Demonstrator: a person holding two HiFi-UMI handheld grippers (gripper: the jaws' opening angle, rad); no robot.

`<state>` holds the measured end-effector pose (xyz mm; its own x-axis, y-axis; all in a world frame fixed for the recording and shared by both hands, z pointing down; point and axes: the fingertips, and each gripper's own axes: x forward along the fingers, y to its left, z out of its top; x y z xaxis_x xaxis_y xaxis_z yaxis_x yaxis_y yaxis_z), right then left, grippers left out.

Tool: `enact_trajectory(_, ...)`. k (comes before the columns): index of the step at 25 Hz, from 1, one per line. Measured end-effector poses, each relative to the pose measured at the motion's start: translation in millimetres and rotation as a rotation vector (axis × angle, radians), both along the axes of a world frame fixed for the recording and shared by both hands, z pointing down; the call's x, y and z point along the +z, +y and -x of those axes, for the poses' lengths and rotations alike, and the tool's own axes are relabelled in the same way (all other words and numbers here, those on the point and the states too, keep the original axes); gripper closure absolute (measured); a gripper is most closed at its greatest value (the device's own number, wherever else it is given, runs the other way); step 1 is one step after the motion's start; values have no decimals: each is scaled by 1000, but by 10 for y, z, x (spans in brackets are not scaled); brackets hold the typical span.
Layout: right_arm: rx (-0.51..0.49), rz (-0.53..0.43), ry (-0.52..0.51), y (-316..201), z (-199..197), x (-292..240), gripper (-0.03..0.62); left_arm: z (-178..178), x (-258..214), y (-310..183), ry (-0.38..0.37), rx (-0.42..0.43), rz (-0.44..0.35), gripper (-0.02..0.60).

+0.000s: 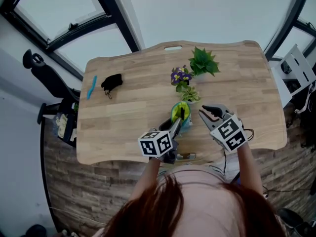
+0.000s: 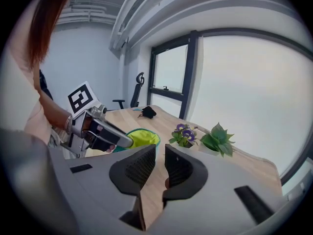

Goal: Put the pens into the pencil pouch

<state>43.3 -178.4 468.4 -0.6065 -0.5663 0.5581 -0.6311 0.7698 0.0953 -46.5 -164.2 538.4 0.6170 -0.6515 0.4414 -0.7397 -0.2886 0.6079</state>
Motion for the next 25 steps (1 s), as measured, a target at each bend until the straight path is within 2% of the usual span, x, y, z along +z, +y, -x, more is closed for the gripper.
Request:
enact_trajectory(5,32,6,-48,84,-48,17,547,79,37,45,-14,-53,9,465)
enact_trajectory(9,46,4,-92,132,-86,2,553,155,-8,70,-41,-113,-17,423)
enact_trajectory(16,33,-12,-149,202,-119,-21,560,354,-68,204,-90,-242,-59,414)
enact_trajectory(21,69,-35,-199,220,-157,-105,567,377,-229,303,-113,-250,-117,414)
enact_trajectory(25,148,-40,-287,248,-177,-203,574,377,-464,353,-161,-196,-198,434)
